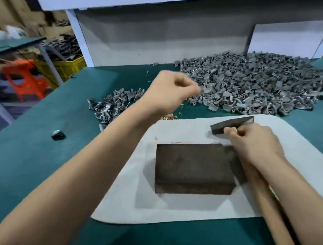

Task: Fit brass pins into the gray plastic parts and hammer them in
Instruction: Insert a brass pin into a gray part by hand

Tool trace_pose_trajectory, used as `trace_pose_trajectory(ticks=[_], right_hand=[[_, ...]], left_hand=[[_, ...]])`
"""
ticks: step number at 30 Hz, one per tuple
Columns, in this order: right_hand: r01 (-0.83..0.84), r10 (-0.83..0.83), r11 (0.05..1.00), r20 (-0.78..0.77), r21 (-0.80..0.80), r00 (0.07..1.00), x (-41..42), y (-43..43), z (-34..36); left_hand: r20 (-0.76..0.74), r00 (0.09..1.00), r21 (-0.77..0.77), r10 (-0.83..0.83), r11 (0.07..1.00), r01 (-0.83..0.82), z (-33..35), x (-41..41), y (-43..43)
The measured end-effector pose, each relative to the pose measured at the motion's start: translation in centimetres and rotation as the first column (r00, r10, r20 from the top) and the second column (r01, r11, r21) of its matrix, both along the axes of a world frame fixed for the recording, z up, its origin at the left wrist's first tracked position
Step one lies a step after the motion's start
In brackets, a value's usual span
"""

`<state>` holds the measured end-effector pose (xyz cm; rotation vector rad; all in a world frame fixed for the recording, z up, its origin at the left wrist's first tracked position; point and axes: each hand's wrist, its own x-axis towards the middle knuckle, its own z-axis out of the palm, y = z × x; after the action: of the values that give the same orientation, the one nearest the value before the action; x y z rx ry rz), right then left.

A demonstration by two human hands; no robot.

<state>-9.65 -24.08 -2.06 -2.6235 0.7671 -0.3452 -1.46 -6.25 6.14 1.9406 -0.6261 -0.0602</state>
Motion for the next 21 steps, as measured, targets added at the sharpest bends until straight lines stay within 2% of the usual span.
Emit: trace_pose_trajectory(ticks=[2, 4, 7, 9, 16, 21], right_hand=[[0.039, -0.040, 0.998, -0.028, -0.054, 0.999, -0.1, 0.1, -0.2], [0.052, -0.055, 0.994, -0.024, -0.099, 0.998, -0.2, 0.2, -0.4], [0.044, -0.044, 0.990, -0.003, -0.135, 0.999, 0.0, 0.2, -0.6], [0.034, -0.034, 0.985, 0.000, -0.168, 0.999, 0.3, 0.1, -0.6], [0.034, -0.033, 0.982, 0.009, -0.187, 0.999, 0.4, -0.1, -0.8], [0.026, -0.025, 0.985, 0.006, -0.170, 1.000, 0.5, -0.2, -0.9]], left_hand=[[0.036, 0.999, 0.022, -0.015, 1.000, 0.014, 1.4, 2.8, -3.6], [0.084, 0.996, 0.199, 0.006, 0.980, -0.022, 1.3, 5.9, -5.9], [0.157, 0.984, 0.516, 0.078, 0.843, -0.149, -2.5, 9.2, -5.1], [0.192, 0.978, 0.637, 0.080, 0.748, -0.186, -5.6, 9.5, -3.9], [0.309, 0.949, 0.614, -0.068, 0.776, -0.145, -7.8, 9.0, -3.6], [0.392, 0.919, 0.608, -0.048, 0.763, -0.219, -8.2, 8.8, -3.8]])
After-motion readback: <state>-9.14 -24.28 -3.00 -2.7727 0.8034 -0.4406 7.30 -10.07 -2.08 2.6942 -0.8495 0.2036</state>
